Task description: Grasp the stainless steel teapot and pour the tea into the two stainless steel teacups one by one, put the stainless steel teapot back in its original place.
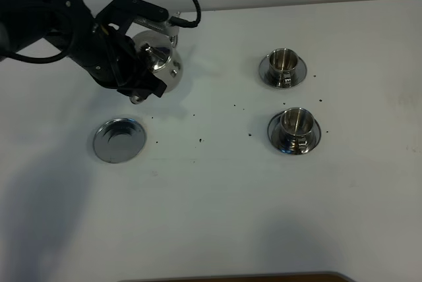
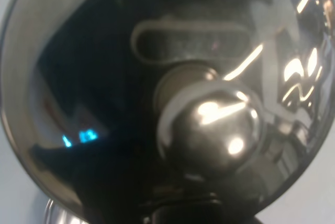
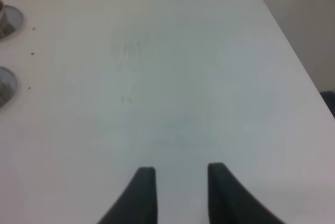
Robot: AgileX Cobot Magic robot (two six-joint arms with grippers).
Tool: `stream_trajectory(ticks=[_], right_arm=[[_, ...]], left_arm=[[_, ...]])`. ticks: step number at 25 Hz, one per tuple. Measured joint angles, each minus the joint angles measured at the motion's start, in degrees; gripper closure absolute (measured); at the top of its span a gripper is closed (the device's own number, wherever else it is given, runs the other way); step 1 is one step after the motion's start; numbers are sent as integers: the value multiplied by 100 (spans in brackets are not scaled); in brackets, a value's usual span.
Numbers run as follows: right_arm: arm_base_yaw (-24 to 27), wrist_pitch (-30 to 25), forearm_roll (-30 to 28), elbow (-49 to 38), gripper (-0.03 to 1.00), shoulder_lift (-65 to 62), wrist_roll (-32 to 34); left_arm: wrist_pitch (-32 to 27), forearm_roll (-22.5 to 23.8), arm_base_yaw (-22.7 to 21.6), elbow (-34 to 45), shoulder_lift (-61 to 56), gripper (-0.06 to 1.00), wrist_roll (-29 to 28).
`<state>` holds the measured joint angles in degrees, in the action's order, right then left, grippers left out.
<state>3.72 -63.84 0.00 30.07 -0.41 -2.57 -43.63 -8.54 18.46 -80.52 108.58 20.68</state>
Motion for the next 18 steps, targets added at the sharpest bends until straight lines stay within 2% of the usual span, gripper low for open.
stream_trajectory(ticks=[9, 13, 18], right_arm=[[0, 0, 0, 0, 72, 0, 0], [0, 0, 0, 0, 72, 0, 0], [0, 0, 0, 0, 72, 0, 0]], left_arm=[[-851, 208, 466, -1969, 1381, 70, 334], [-1302, 505, 604, -2851, 1889, 70, 391], [-1661, 854, 736, -3531, 2289, 70, 607]])
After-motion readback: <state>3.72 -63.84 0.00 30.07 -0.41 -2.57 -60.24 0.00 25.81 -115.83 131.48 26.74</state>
